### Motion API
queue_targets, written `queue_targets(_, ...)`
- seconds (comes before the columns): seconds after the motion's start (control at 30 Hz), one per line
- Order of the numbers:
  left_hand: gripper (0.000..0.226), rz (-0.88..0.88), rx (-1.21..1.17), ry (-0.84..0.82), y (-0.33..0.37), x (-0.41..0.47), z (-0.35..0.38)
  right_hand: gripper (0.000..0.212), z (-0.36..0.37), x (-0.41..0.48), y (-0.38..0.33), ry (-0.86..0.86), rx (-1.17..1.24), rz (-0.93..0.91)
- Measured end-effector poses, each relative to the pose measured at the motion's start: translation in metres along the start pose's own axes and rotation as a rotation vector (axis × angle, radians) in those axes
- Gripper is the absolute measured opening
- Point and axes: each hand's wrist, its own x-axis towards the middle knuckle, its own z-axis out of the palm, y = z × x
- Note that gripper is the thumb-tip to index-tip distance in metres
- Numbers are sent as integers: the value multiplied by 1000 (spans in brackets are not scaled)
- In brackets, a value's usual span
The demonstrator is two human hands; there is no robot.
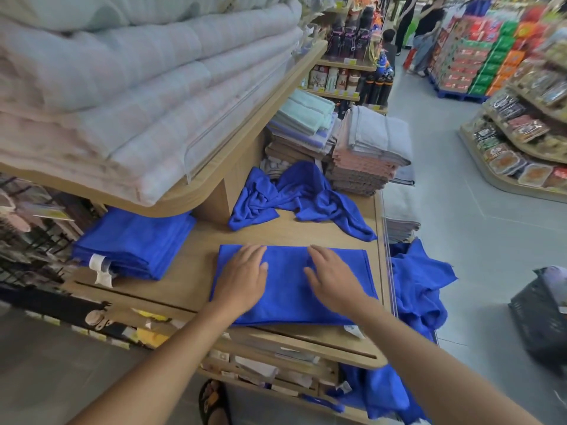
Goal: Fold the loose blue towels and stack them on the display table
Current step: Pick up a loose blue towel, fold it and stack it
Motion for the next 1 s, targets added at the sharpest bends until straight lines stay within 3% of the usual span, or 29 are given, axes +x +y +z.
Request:
queue_targets(0.17,62,-47,322,-105,-6,6,30,64,53,11,-25,-4,-146,17)
queue_targets(0.5,70,76,349,-131,-29,25,31,91,50,-1,23,70,-263,253)
queue_targets(0.83,74,124,342,-113,-30,30,30,81,35,-28,28,119,-256,482)
queue_targets(1.0,73,119,328,-124,-31,32,34,67,21,-44,19,55,-343,636)
